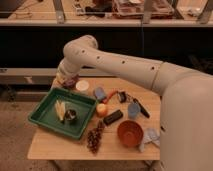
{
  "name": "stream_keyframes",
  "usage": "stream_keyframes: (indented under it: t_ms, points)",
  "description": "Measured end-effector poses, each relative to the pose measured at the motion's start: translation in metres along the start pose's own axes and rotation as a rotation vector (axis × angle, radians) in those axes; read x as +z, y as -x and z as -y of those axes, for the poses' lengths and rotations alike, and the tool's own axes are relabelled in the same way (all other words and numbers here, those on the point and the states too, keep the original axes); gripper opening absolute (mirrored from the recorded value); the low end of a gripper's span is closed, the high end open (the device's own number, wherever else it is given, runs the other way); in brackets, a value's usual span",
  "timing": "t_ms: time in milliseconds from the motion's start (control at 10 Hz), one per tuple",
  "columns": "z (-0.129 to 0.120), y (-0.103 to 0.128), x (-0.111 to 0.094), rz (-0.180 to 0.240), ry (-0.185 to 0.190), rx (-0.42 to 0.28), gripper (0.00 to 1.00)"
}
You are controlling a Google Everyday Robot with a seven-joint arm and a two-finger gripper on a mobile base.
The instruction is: Place fork in paper cup
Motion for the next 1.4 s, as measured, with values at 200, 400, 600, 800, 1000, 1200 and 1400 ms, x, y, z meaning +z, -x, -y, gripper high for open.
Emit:
stream_keyframes:
  t_ms: [200, 400, 600, 800, 1000, 1200, 1400]
  points:
    - [-0.028, -0.031, -0.009, -0.081, 0.004, 0.005, 0.0]
    - [-0.058, -0.043, -0.012, -0.128, 0.01, 0.033, 0.0]
    - [-0.086, -0.04, -0.008, -0.153, 0.01, 0.083, 0.0]
    - [-0.098, -0.031, 0.007, -0.138, 0.007, 0.102, 0.0]
    - [-0.104, -0.019, 0.019, -0.106, 0.008, 0.111, 0.0]
    - [-0.11, -0.004, 0.031, -0.086, 0.0, 0.131, 0.0]
    - [-0.111, 0.003, 0.037, -0.079, -0.011, 0.137, 0.0]
